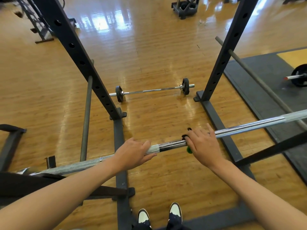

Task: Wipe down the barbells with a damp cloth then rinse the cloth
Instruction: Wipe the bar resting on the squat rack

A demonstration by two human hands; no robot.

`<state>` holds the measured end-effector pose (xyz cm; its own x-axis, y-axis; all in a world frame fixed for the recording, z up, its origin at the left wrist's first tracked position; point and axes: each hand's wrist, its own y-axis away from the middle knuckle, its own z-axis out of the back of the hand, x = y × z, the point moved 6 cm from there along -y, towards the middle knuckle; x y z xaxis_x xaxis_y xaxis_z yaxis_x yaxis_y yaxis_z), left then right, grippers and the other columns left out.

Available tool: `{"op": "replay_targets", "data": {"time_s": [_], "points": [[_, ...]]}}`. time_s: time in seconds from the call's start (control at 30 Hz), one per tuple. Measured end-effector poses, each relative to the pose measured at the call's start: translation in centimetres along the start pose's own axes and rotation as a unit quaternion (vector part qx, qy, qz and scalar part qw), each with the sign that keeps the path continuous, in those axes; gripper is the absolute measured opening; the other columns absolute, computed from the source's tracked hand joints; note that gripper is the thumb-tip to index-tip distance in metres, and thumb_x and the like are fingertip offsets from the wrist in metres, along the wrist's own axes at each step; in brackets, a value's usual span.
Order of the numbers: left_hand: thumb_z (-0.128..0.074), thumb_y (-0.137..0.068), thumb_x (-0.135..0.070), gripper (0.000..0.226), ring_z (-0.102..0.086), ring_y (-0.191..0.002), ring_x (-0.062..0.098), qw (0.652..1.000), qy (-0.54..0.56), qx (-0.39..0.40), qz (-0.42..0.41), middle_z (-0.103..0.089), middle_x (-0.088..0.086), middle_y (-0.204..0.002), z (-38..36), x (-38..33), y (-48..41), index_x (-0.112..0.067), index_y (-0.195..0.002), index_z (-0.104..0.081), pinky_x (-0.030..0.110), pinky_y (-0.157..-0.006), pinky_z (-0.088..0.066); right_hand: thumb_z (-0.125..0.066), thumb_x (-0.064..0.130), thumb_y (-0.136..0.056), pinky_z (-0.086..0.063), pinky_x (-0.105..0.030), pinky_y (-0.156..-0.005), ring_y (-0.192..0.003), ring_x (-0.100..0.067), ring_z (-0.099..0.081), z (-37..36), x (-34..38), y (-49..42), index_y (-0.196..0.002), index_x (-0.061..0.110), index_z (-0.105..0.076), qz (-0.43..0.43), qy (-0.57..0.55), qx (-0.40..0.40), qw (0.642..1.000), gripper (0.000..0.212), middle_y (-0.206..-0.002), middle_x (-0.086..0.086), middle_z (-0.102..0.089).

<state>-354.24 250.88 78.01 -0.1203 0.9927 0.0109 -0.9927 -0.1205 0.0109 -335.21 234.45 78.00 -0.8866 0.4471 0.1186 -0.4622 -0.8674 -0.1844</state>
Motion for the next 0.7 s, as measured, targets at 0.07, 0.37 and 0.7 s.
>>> {"op": "replay_targets", "data": {"time_s": [0.07, 0.37, 0.7], "points": [[-0.020, -0.102, -0.066, 0.052, -0.059, -0.062, 0.012, 1.000, -0.007, -0.005, -0.006, -0.068, -0.009, -0.081, -0.1, 0.0, 0.0, -0.023, -0.100, -0.051, 0.030, -0.069, -0.044, -0.024, 0.039, -0.101, -0.032, -0.049, -0.110, -0.081, -0.021, -0.063, -0.1, 0.8, -1.4, -0.082, 0.027, -0.057, -0.077, -0.006, 0.015, 0.997, 0.041, -0.081, 0.007, -0.064], [-0.023, -0.103, -0.066, 0.051, -0.054, -0.057, 0.010, 1.000, 0.008, -0.013, -0.002, -0.067, -0.009, -0.079, 0.1, 0.1, 0.0, -0.024, -0.100, -0.051, 0.027, -0.061, -0.048, -0.034, 0.041, -0.106, -0.033, -0.054, -0.114, -0.090, -0.016, -0.062, 0.1, 2.7, 0.1, -0.109, 0.029, -0.063, 0.068, -0.038, -0.006, 0.997, 0.032, -0.095, 0.010, -0.065], [-0.028, -0.102, -0.065, 0.049, -0.048, -0.057, 0.007, 1.000, 0.013, 0.003, 0.017, -0.066, -0.009, -0.081, 0.4, 0.0, 0.0, -0.023, -0.102, -0.052, 0.024, -0.056, -0.045, -0.021, 0.023, -0.093, -0.035, -0.046, -0.103, -0.074, -0.025, -0.061, -1.0, 5.8, -3.2, -0.079, 0.026, -0.057, 0.003, 0.033, 0.148, 0.989, 0.038, -0.080, 0.003, -0.067]]}}
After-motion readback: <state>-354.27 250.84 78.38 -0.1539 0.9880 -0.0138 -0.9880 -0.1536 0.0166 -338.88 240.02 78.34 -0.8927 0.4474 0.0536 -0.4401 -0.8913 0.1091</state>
